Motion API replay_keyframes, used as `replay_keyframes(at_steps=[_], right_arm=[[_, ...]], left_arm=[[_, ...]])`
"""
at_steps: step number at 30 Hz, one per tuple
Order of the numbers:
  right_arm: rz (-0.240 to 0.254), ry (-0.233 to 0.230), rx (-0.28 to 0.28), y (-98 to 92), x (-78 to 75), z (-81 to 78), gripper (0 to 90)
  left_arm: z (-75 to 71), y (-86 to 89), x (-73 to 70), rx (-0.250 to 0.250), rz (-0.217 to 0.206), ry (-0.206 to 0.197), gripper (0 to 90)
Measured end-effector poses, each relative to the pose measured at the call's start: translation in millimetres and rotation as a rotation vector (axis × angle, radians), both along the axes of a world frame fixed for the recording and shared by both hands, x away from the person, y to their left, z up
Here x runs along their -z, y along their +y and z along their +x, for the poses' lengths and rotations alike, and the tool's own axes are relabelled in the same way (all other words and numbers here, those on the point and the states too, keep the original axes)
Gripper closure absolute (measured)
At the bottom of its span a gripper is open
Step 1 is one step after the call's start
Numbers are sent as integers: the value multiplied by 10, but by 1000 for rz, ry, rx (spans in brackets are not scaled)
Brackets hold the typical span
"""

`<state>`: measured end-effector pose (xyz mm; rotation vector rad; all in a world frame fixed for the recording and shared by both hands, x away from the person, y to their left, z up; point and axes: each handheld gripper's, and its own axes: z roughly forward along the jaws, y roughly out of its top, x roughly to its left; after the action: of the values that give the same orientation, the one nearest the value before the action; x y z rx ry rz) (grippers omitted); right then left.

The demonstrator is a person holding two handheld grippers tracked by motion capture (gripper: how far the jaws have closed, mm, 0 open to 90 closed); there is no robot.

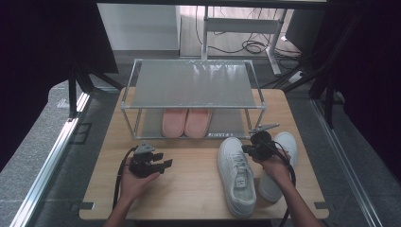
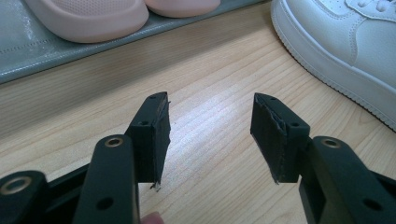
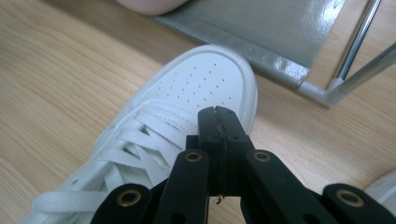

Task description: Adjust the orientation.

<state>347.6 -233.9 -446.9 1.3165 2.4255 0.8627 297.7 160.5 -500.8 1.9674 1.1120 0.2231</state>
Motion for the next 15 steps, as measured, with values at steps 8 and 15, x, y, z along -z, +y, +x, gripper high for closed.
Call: replay_keyframes(at_steps=[8, 15], right_arm=[[-14, 43, -5, -7, 34, 3, 900], [-28, 46, -11, 19, 33, 1, 900]], left_arm=[[-3, -13, -1, 3, 0, 0, 479], [-4, -18, -3, 4, 0, -1, 479]])
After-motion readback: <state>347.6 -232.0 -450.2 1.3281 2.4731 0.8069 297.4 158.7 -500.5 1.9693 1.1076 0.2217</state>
